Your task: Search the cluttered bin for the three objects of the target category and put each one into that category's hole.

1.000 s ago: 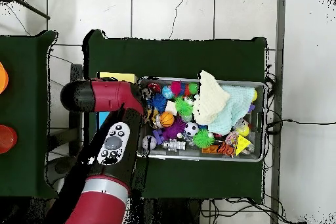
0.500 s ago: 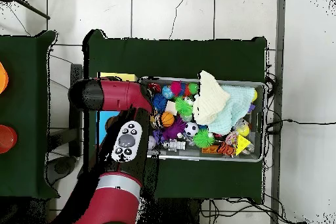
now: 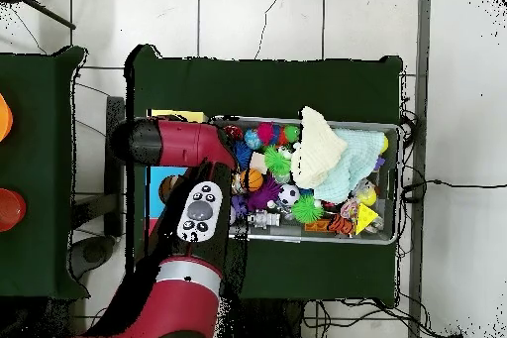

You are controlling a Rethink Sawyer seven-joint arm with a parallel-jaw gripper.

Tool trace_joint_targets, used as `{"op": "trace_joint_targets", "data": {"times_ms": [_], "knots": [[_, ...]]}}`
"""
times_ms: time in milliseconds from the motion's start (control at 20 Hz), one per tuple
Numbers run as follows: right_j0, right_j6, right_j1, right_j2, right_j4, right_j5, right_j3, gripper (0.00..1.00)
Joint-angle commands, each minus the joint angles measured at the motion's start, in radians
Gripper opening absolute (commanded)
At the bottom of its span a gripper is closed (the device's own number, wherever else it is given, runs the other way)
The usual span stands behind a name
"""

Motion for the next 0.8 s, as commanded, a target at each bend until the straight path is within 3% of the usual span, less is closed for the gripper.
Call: {"op": "trace_joint_targets", "data": {"times_ms": [50, 500, 800], "knots": [[-0.046, 0.165, 0.036, 0.094, -0.007, 0.001, 0.132, 0.00], [-0.019, 0.175, -0.115, 0.033, -0.006, 0.142, 0.182, 0.00], [0.027, 0.206, -0.161, -0.013, -0.014, 0.239, 0.178, 0.00]]}}
